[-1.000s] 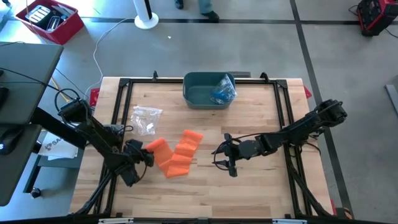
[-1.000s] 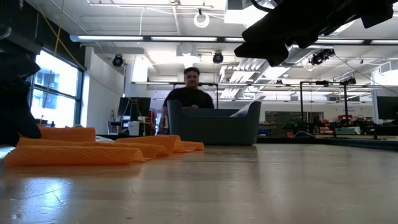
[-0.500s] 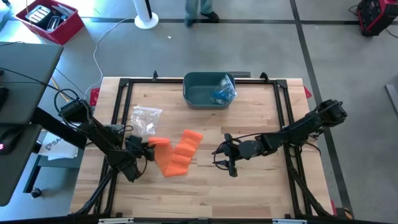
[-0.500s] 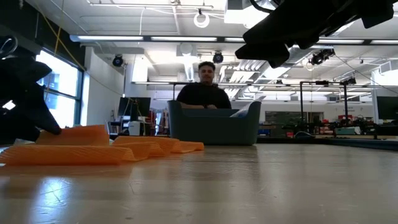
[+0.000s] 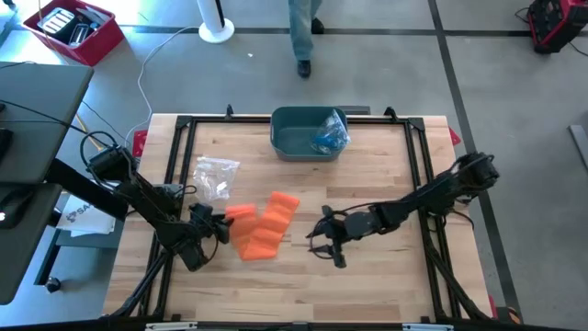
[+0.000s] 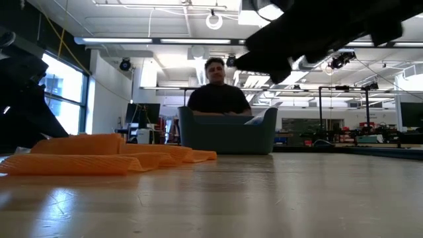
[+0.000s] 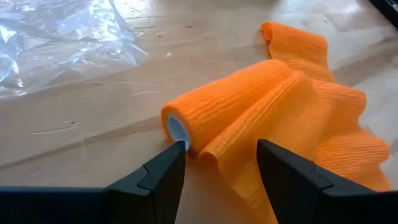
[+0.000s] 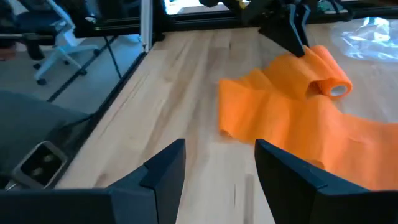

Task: Roll bandage
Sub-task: Roll the orange bandage

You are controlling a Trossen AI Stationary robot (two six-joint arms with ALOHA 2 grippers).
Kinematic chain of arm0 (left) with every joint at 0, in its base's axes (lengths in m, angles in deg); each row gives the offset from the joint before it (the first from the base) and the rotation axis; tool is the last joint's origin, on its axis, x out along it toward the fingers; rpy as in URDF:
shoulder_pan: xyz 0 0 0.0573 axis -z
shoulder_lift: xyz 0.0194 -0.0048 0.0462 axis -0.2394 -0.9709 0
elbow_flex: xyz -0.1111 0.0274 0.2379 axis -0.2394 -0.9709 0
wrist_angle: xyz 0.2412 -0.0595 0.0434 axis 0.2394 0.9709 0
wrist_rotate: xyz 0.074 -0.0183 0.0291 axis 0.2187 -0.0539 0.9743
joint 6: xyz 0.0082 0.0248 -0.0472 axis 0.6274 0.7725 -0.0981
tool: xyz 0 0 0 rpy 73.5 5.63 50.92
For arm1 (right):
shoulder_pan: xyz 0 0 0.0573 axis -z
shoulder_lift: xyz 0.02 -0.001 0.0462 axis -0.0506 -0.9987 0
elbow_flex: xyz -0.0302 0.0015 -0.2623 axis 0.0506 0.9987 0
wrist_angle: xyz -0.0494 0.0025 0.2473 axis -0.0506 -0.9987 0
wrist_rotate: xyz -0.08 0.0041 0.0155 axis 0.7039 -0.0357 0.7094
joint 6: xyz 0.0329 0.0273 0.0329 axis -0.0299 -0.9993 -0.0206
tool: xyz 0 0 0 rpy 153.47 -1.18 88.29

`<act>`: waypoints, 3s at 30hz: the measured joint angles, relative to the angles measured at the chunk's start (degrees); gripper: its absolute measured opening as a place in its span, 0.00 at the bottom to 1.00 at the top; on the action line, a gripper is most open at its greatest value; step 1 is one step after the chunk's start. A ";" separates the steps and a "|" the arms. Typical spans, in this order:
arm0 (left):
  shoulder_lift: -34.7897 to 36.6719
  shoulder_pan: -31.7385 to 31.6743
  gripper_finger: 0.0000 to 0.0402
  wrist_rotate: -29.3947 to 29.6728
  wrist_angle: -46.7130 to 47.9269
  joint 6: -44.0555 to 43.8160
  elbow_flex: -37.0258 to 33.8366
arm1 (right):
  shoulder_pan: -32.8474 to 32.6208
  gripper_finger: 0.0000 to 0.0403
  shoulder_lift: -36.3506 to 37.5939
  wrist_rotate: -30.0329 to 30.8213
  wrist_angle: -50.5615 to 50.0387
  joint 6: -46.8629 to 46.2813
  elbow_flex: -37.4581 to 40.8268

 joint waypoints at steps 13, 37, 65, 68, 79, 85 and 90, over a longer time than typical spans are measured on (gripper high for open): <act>0.00 0.22 0.48 -0.17 -0.18 -0.44 0.00 | 6.71 0.46 -30.66 -0.46 -17.07 6.17 -37.01; -2.62 0.15 0.48 13.27 -9.17 -3.19 -0.02 | 3.57 0.05 -37.70 -7.70 -53.16 8.43 -54.00; -5.84 1.56 0.48 2.30 -19.94 25.46 10.79 | 1.58 0.02 -36.96 -6.03 -54.30 6.39 -53.98; -5.84 1.51 0.48 3.06 -21.75 26.40 11.08 | 1.58 0.02 -36.96 -6.05 -54.31 5.77 -53.98; -5.90 1.51 0.48 3.23 -21.94 23.60 11.08 | 2.83 0.23 -35.59 -12.98 -55.96 5.44 -54.03; -5.95 1.51 0.48 1.46 -22.13 19.20 11.19 | 3.94 0.41 -31.49 -18.07 -60.58 6.73 -54.04; -5.95 1.55 0.48 0.48 -22.43 20.07 13.48 | 4.27 0.43 -28.58 -14.95 -57.90 9.49 -52.41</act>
